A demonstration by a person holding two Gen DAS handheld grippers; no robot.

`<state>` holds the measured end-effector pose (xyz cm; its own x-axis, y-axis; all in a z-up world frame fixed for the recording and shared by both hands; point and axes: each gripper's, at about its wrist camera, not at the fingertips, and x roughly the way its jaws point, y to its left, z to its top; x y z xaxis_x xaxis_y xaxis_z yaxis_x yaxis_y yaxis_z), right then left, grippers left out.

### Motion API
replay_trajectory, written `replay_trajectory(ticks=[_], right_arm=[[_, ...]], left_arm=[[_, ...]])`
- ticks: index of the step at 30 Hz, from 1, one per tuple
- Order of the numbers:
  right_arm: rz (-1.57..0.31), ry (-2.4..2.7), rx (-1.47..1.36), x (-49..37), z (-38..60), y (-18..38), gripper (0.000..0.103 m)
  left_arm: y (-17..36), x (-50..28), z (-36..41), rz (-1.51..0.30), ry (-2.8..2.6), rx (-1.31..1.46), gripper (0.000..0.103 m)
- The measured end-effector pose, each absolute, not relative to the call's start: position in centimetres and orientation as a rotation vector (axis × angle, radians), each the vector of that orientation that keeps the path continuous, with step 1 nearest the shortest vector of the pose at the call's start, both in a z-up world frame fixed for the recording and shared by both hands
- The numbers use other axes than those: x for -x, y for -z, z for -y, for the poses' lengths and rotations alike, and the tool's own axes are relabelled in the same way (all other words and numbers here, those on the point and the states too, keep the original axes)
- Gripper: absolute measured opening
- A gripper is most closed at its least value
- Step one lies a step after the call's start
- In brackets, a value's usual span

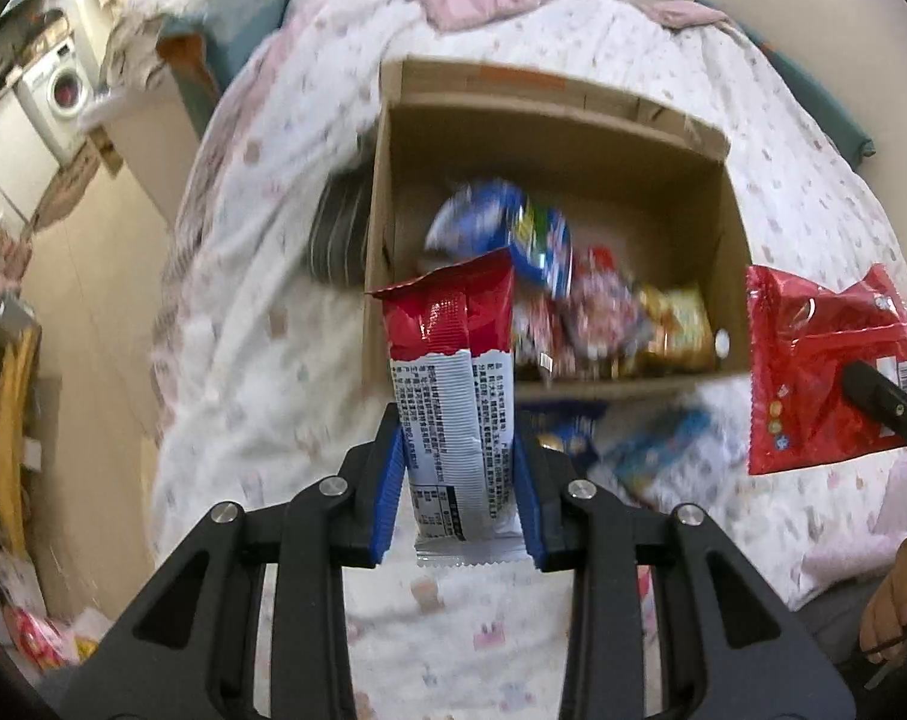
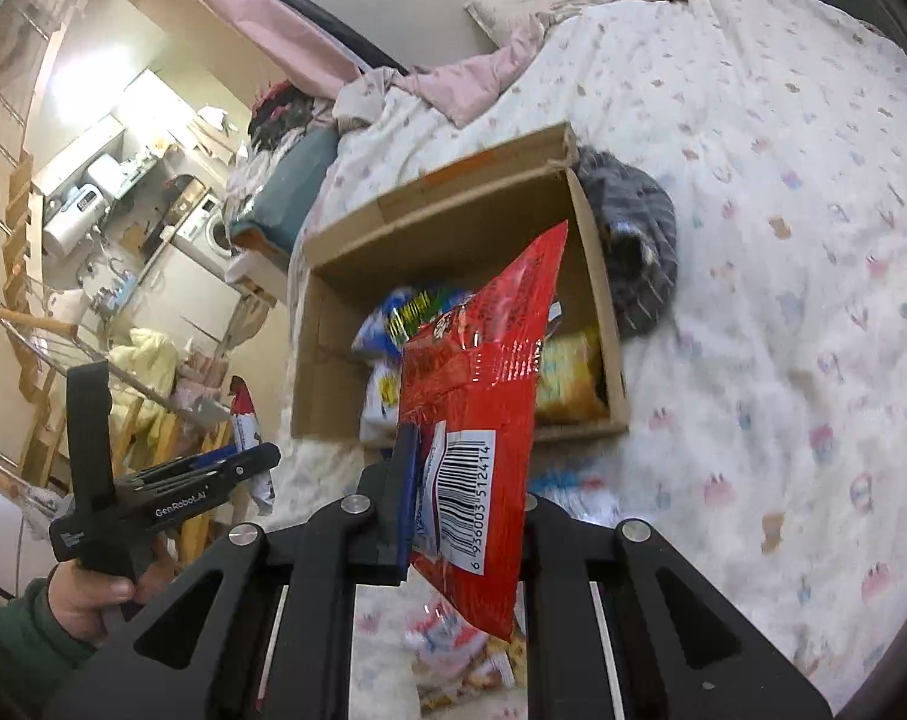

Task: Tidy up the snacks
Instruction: 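Carry the red bag and wafer bar over the box with both tools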

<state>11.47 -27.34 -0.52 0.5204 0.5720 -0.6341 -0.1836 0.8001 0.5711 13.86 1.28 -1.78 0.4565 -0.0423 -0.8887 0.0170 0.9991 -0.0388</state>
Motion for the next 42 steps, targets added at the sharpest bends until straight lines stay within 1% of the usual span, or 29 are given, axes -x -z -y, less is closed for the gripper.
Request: replay_trajectory(ticks=[5,9,13,19,27,33,42], right_arm=[[-0.923,-0.476,-0.452,-15.0,26.0,0.6,0.014],[-0.936,-0.488,-0.440,-17.7,25.2,1.4,0.014],[-0.944,-0.494,-0.448,-20.0,24.9,2.1,0.014],[-0.983,-0.496,-0.459,-22.4,24.2,4.1,0.014],[-0.988,-0.516,-0.449,-24.1,22.5,4.9,0.014],[-1.021,-0.539,-0.366,-24.4,20.3,5.7,0.014],[-1.060,-0.539,-0.356,-24.7,19.9,6.7,0.014]], left_arm=[[0.9,-17.0,-0.5,-1.042,0.033,-0.020,0.029],[1.4,-19.1,-1.0,-1.035,0.045,0.022,0.029],[2.5,-20.3,-0.2,-0.987,0.016,-0.045,0.029],[5.1,-21.2,0.3,-1.026,0.034,-0.018,0.029],[5.8,-22.1,0.9,-1.027,0.050,-0.024,0.029],[6.6,-22.2,1.6,-1.068,0.082,-0.007,0.029],[7.0,-22.2,1.9,-1.068,0.071,-0.032,0.030]])
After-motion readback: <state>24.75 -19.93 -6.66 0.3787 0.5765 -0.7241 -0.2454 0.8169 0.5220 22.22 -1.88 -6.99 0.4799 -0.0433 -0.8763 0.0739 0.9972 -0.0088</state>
